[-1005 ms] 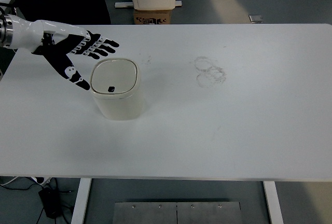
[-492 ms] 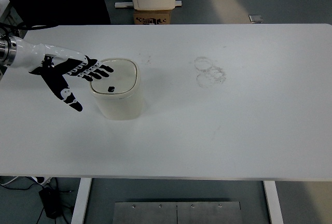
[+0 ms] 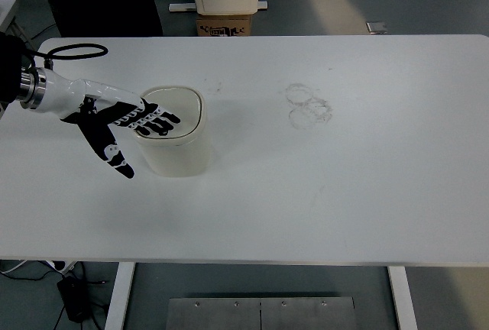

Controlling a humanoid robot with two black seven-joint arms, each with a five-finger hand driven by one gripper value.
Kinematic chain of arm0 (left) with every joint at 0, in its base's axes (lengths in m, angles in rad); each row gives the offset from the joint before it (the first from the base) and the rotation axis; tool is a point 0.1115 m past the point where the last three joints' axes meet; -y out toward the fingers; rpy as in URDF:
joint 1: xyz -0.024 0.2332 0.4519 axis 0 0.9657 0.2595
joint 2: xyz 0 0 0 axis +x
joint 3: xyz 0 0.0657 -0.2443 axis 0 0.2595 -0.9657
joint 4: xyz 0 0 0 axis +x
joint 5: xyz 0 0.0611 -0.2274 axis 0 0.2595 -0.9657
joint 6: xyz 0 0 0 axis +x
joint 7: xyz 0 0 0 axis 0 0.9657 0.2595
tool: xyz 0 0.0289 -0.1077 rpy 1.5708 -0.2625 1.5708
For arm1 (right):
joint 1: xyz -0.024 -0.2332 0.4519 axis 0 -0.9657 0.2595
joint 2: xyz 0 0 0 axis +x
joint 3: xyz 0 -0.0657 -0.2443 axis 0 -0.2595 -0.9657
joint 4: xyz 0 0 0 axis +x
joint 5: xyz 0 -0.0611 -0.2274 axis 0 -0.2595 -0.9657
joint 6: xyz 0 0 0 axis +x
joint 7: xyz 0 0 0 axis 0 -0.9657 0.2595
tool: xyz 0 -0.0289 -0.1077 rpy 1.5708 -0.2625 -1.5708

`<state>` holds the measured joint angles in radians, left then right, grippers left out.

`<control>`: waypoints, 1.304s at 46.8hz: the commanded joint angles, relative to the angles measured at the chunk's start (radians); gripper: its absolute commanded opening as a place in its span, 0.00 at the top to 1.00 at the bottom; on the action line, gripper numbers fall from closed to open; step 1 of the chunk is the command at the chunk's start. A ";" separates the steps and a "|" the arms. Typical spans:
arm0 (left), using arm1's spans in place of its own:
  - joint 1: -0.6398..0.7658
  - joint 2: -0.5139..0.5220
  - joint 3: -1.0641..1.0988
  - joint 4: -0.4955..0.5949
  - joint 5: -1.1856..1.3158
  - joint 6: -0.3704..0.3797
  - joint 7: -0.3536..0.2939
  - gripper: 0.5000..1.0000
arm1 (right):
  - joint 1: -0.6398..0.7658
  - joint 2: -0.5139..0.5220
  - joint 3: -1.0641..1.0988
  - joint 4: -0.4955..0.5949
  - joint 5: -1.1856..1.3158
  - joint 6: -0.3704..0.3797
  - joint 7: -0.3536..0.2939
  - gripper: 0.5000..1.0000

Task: Open trash can
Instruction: 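Press the left hand fingers down on the trash can lid button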

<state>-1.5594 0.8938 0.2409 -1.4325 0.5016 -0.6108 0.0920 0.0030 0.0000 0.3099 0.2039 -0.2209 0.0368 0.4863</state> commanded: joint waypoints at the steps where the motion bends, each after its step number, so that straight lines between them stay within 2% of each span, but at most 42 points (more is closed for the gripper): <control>1: -0.002 -0.013 -0.002 -0.002 0.000 0.000 0.000 0.00 | 0.000 0.000 0.000 -0.001 0.000 0.000 0.000 0.02; 27: -0.034 -0.012 -0.006 0.015 -0.002 0.000 -0.002 0.00 | 0.000 0.000 0.000 -0.001 0.000 0.000 0.000 0.02; 61: 0.021 -0.035 -0.005 0.017 -0.003 0.000 -0.002 0.00 | 0.000 0.000 0.000 0.000 0.000 0.000 0.000 0.02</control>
<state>-1.5462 0.8712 0.2360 -1.4156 0.4982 -0.6104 0.0899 0.0031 0.0000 0.3099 0.2034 -0.2209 0.0368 0.4863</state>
